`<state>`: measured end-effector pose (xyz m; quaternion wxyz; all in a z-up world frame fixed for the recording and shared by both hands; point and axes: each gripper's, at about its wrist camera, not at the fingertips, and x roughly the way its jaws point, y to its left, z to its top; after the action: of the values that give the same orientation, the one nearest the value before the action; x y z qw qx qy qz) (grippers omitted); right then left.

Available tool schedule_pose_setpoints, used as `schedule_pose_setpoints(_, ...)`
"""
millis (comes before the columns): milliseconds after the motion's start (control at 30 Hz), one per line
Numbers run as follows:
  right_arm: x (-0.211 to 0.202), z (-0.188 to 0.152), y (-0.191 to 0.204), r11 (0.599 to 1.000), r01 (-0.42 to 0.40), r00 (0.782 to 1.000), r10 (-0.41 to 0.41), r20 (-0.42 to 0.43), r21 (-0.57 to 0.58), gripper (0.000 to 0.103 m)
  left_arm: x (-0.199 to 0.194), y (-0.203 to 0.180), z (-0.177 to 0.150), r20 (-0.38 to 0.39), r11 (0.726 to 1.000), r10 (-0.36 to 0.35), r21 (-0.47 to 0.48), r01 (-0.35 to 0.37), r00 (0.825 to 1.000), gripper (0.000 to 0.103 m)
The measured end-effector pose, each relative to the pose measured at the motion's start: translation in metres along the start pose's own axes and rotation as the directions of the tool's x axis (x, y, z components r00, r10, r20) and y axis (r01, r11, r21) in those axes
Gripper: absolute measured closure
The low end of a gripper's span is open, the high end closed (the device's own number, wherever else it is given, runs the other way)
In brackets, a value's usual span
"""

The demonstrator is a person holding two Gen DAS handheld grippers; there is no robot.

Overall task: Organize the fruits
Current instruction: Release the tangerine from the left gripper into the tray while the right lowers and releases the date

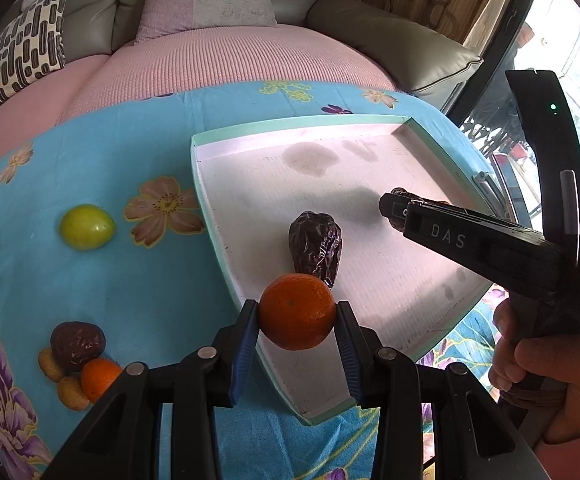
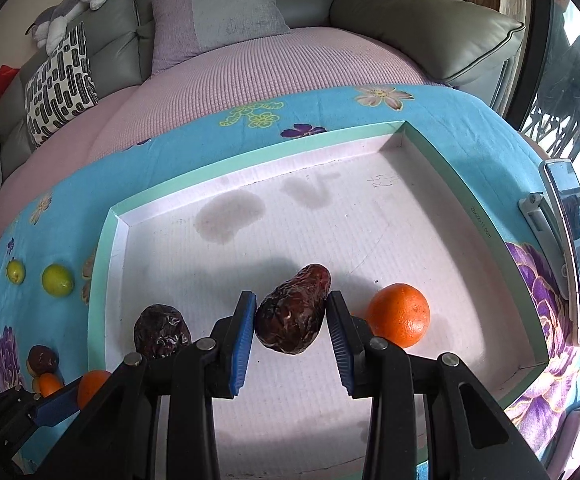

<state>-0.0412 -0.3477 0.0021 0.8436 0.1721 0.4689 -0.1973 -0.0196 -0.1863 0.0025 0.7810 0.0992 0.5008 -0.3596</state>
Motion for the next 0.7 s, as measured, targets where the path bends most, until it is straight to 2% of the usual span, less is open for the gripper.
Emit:
schedule_pose_setpoints(300, 0.005, -0.001, -0.001, 1.000, 0.004, 1.000, -0.003, -0.031, 0.004, 0.065, 0.014, -0.008, -0.004, -0.036, 0.999, 0.014, 0.032, -0.012, 0.999, 0.062)
schedule_pose_setpoints(700, 0.005, 0.001, 0.000, 1.000, 0.009, 0.999, -0.009, -0.039, 0.001, 0.065, 0.016, -0.010, -0.006, -0.037, 0.998, 0.042, 0.058, -0.040, 0.998, 0.061)
